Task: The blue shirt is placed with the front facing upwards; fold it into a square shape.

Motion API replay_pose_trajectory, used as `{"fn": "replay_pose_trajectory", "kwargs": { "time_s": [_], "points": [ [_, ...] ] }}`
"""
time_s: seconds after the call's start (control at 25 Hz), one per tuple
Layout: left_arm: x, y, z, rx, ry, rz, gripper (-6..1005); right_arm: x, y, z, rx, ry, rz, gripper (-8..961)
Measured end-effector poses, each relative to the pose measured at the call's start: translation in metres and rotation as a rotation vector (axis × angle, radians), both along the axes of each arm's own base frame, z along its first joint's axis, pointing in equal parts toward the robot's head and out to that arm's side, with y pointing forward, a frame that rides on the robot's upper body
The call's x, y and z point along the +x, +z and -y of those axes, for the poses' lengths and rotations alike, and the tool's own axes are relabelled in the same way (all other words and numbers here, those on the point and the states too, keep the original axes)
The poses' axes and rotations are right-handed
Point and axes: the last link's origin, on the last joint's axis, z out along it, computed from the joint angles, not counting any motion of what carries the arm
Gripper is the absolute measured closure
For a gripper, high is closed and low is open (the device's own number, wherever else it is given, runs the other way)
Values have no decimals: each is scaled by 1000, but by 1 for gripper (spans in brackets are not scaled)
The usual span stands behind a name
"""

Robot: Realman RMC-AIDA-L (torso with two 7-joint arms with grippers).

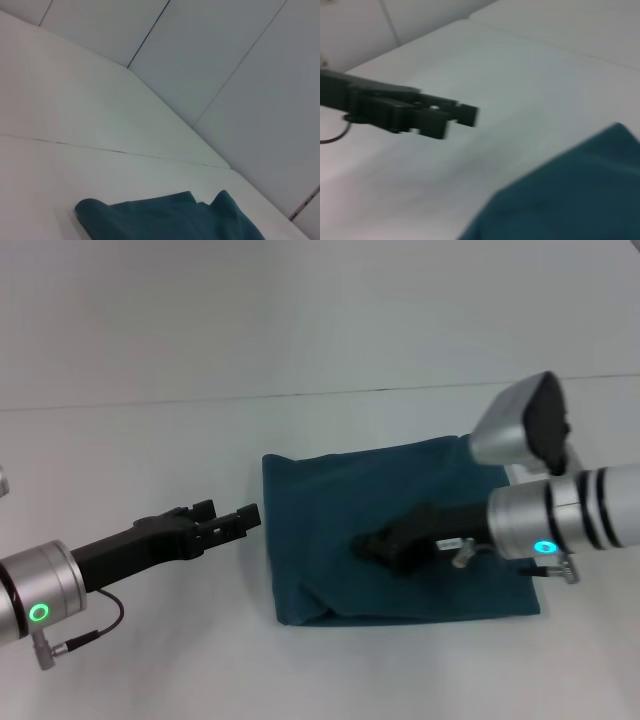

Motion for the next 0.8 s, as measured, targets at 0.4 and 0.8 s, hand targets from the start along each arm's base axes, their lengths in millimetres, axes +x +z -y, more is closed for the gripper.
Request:
{"fn": "replay_pose_trajectory", "kwargs": {
  "time_s": [0.4, 0.8],
  "points": [
    [-1, 0, 1, 0, 6, 3, 52, 46, 31, 10, 63, -133, 4, 954],
    [0, 0, 0, 0, -1, -1, 52, 63, 36, 19, 75, -193, 2, 954]
  ]
}}
